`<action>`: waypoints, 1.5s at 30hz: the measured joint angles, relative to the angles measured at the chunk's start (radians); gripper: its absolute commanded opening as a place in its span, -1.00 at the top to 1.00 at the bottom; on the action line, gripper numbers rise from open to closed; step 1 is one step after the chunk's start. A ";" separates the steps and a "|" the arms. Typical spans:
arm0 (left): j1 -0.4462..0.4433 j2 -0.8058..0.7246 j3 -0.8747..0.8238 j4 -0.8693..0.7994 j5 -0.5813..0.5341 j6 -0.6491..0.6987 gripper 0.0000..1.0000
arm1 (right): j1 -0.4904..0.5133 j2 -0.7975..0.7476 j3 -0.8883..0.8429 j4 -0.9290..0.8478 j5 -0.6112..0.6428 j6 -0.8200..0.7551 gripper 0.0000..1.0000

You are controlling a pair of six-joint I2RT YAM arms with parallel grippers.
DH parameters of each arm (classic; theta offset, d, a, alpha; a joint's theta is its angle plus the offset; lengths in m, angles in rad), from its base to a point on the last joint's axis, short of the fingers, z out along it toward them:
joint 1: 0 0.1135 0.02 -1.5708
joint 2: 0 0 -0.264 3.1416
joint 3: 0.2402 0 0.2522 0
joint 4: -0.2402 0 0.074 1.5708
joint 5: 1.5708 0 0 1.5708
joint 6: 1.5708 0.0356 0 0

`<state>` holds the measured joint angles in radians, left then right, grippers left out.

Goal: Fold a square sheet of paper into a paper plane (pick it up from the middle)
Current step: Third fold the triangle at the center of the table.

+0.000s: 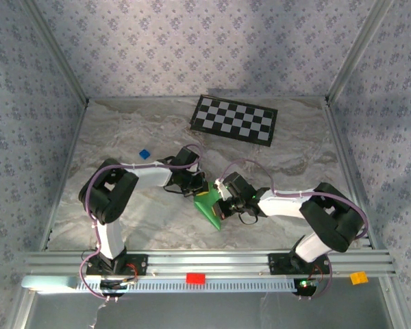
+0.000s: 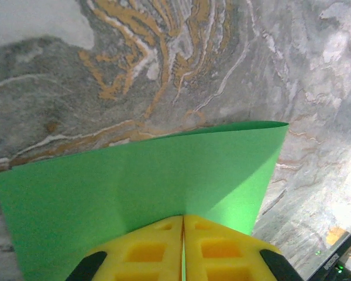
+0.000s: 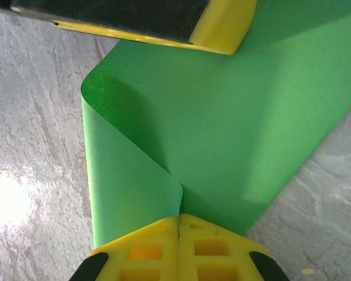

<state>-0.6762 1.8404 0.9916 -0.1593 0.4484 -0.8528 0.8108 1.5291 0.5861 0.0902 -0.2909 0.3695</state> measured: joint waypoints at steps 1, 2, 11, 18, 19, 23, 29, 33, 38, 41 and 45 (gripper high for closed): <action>0.001 0.000 0.006 -0.009 -0.006 0.004 0.74 | 0.000 0.001 0.000 0.003 0.001 0.000 1.00; 0.002 0.000 0.014 -0.019 -0.013 0.008 0.72 | 0.000 0.003 0.000 0.006 0.000 0.000 1.00; 0.015 -0.088 0.050 -0.075 -0.083 0.030 0.50 | 0.000 0.008 0.000 0.019 0.000 0.000 1.00; 0.015 -0.283 -0.069 -0.013 -0.102 -0.012 0.68 | 0.000 0.010 0.000 0.026 0.004 0.001 1.00; 0.015 -0.310 -0.102 0.003 -0.101 -0.024 0.68 | 0.000 0.010 0.000 0.027 0.007 0.002 1.00; 0.015 -0.388 -0.221 0.077 -0.087 -0.076 0.69 | -0.002 0.012 0.000 0.034 0.016 0.008 1.00; -0.004 -0.455 -0.352 0.202 -0.048 -0.152 0.74 | -0.008 0.016 0.000 0.045 0.020 0.012 1.00; -0.036 -0.458 -0.422 0.316 -0.031 -0.216 1.00 | -0.010 0.017 0.000 0.048 0.025 0.017 1.00; -0.092 -0.418 -0.478 0.462 -0.022 -0.282 1.00 | -0.011 0.019 0.000 0.051 0.027 0.027 1.00; -0.124 -0.405 -0.492 0.516 -0.034 -0.312 1.00 | -0.011 0.019 0.000 0.053 0.027 0.028 1.00; -0.151 -0.381 -0.499 0.570 -0.049 -0.339 1.00 | -0.011 0.021 0.000 0.056 0.027 0.034 1.00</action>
<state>-0.8276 1.4597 0.4923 0.4103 0.3992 -1.1915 0.7998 1.5505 0.5861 0.1467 -0.2638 0.4034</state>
